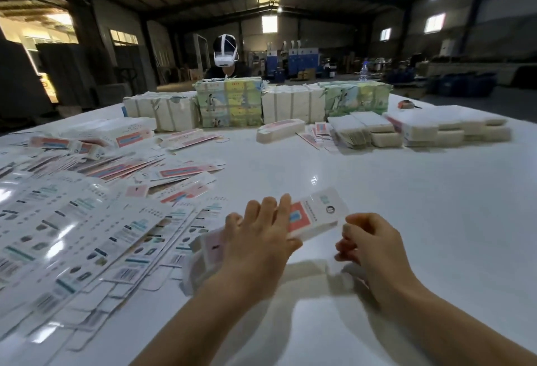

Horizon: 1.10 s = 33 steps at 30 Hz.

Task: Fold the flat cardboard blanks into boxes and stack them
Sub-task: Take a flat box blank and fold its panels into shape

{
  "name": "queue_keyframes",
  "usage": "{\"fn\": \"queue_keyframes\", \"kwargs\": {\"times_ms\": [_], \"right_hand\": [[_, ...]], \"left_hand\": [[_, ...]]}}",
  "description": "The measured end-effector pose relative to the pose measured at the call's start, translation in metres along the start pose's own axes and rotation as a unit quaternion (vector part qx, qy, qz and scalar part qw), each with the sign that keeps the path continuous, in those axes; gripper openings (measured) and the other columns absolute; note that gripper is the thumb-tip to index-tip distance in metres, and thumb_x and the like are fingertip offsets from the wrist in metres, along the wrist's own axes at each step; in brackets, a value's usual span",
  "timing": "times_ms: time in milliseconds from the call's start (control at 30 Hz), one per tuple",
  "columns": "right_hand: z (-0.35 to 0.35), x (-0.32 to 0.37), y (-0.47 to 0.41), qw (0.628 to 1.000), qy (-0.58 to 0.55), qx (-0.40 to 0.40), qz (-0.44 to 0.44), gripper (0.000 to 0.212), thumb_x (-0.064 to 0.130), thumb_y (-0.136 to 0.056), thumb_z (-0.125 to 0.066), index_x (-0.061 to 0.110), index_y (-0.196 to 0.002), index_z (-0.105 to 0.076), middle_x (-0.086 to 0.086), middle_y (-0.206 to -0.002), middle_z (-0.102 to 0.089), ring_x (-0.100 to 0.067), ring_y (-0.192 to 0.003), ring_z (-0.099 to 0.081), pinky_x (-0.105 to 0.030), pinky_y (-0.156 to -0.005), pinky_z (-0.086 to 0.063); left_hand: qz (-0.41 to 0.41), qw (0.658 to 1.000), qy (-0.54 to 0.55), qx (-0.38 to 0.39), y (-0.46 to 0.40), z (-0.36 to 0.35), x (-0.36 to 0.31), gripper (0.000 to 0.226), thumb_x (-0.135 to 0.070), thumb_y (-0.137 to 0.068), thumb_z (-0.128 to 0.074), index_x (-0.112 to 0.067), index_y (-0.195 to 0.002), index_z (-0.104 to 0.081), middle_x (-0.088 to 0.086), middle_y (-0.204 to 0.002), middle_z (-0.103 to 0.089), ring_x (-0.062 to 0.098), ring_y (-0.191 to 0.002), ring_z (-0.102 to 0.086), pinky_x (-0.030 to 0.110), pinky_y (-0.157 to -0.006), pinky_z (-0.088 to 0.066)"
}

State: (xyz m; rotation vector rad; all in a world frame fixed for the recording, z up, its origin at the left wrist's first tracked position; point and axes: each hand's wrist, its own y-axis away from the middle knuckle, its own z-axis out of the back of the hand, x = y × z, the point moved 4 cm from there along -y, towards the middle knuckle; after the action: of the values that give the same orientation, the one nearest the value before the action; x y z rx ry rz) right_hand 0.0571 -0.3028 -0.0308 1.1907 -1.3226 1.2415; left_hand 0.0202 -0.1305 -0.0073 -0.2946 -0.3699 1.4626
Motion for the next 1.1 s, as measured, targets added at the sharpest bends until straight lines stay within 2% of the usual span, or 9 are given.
{"fn": "queue_keyframes", "kwargs": {"times_ms": [233,467,567,667,767,867,933,1033,1100], "right_hand": [[-0.016,0.014,0.016,0.988,0.061,0.051,0.134,0.029,0.006,-0.089,-0.060,0.035,-0.087,-0.068,0.012,-0.091,-0.068,-0.007,-0.083,-0.064,-0.021,-0.073,-0.053],[-0.011,0.014,0.015,0.985,0.062,0.063,0.147,0.010,0.007,-0.088,-0.063,0.012,-0.085,-0.071,0.007,-0.096,-0.061,-0.001,-0.086,-0.060,-0.011,-0.069,-0.048],[-0.009,0.014,0.015,0.984,0.070,0.067,0.148,0.015,0.009,-0.089,-0.062,0.019,-0.097,-0.068,0.009,-0.104,-0.058,-0.003,-0.095,-0.059,-0.012,-0.074,-0.050],[-0.011,0.013,0.012,0.988,0.000,0.112,0.108,0.042,0.009,-0.092,-0.057,0.041,-0.117,-0.047,0.023,-0.108,-0.057,0.009,-0.098,-0.058,-0.007,-0.066,-0.049],[-0.012,0.008,0.011,0.980,-0.045,0.174,0.081,0.053,0.004,-0.093,-0.052,0.049,-0.120,-0.040,0.031,-0.105,-0.059,0.008,-0.100,-0.059,-0.009,-0.068,-0.050],[-0.013,0.009,0.015,0.982,0.012,0.142,0.124,0.040,0.009,-0.093,-0.054,0.029,-0.127,-0.049,0.012,-0.114,-0.063,-0.008,-0.108,-0.061,-0.020,-0.086,-0.053],[-0.012,0.008,0.016,0.981,0.040,0.104,0.157,0.035,0.009,-0.093,-0.055,0.025,-0.124,-0.052,0.011,-0.111,-0.065,-0.010,-0.108,-0.061,-0.026,-0.094,-0.051],[-0.013,0.006,0.018,0.979,0.085,0.086,0.166,0.028,0.014,-0.094,-0.055,0.037,-0.111,-0.051,0.020,-0.101,-0.063,-0.010,-0.102,-0.063,-0.021,-0.085,-0.055],[-0.015,0.004,0.018,0.978,0.104,0.101,0.151,0.028,0.019,-0.096,-0.053,0.034,-0.119,-0.049,0.021,-0.103,-0.061,-0.008,-0.101,-0.062,-0.014,-0.077,-0.054]], "left_hand": [[0.014,1.000,0.016,-0.019,0.005,0.000,0.001,0.067,-0.053,-0.094,-0.024,-0.018,-0.148,-0.007,-0.004,-0.132,-0.030,0.014,-0.112,-0.030,0.031,-0.091,-0.034],[-0.014,0.998,0.048,-0.025,0.007,0.006,-0.018,0.065,-0.051,-0.094,-0.030,-0.012,-0.147,-0.027,0.000,-0.131,-0.044,0.018,-0.108,-0.042,0.030,-0.082,-0.038],[-0.016,0.998,0.057,-0.030,0.009,0.007,-0.017,0.065,-0.050,-0.094,-0.033,-0.012,-0.146,-0.029,0.001,-0.130,-0.045,0.019,-0.107,-0.043,0.031,-0.081,-0.038],[-0.030,0.997,0.060,-0.044,0.011,0.012,-0.021,0.064,-0.049,-0.092,-0.036,-0.007,-0.140,-0.041,0.005,-0.123,-0.054,0.022,-0.100,-0.050,0.031,-0.073,-0.038],[-0.040,0.998,0.043,-0.031,0.011,0.012,-0.024,0.070,-0.052,-0.091,-0.020,-0.010,-0.146,-0.030,0.001,-0.131,-0.046,0.019,-0.106,-0.044,0.028,-0.077,-0.030],[-0.033,0.999,0.036,-0.022,0.011,0.007,-0.020,0.071,-0.054,-0.090,-0.009,-0.015,-0.150,-0.015,-0.003,-0.137,-0.035,0.014,-0.111,-0.036,0.026,-0.082,-0.030],[-0.026,0.999,0.032,-0.020,0.010,0.003,-0.019,0.067,-0.052,-0.094,-0.013,-0.015,-0.150,-0.013,-0.003,-0.137,-0.034,0.015,-0.111,-0.035,0.028,-0.084,-0.032],[-0.021,0.999,0.033,-0.010,0.011,-0.001,-0.020,0.064,-0.048,-0.096,-0.020,-0.013,-0.150,-0.016,-0.002,-0.136,-0.034,0.017,-0.111,-0.035,0.031,-0.084,-0.032],[-0.021,1.000,0.016,-0.002,0.012,-0.003,-0.020,0.064,-0.048,-0.096,-0.018,-0.014,-0.149,-0.015,-0.002,-0.136,-0.033,0.017,-0.110,-0.035,0.031,-0.081,-0.030]]}}
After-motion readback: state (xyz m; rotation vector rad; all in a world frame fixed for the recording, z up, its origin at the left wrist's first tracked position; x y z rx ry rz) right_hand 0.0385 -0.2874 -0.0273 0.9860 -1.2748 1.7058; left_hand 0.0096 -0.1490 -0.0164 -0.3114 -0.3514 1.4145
